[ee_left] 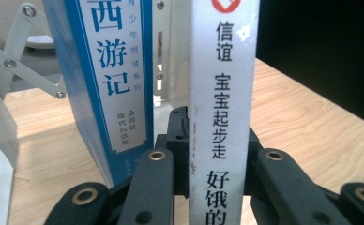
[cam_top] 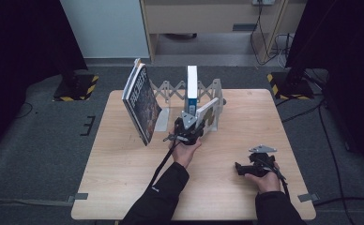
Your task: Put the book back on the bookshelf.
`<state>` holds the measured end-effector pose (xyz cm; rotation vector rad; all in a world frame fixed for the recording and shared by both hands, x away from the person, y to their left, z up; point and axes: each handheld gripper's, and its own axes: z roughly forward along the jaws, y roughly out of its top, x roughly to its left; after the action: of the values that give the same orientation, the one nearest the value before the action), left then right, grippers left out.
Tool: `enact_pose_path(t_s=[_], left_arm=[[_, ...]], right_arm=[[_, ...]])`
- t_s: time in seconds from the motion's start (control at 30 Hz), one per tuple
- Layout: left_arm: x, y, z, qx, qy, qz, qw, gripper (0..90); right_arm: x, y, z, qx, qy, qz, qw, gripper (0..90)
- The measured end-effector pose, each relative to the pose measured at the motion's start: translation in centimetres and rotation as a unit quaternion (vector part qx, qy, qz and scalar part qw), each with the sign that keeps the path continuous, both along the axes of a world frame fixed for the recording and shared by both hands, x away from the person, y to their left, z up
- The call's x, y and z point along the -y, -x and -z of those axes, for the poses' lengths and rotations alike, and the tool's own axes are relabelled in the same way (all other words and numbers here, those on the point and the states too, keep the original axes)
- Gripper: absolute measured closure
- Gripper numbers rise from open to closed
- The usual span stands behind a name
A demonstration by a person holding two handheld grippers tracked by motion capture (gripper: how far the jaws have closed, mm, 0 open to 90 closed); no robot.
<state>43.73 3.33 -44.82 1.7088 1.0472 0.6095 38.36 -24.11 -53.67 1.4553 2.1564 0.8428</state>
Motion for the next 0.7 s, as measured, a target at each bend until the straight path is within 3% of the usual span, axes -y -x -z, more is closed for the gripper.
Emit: enact_pose_path(t_s=[0.3, 0.5, 0.7], left_arm=[[0.5, -0.5, 1.1, -0.009, -0.002, -0.002, 1.0, 74.3], [0.7, -0.5, 1.7, 0.003, -0.002, -0.004, 1.0, 74.1], [0.6, 0.1, 2.7, 0.0, -0.007, -0.001, 1.0, 73.5]], right_arm=[[0.0, 0.1, 0.1, 0.006, -0.003, 0.001, 1.0, 0.2], [0.0, 0.1, 0.1, 0.007, -0.003, 0.001, 1.0, 0.1], [0.1, 0.2, 0.1, 0.008, -0.004, 0.0, 1.0, 0.1]])
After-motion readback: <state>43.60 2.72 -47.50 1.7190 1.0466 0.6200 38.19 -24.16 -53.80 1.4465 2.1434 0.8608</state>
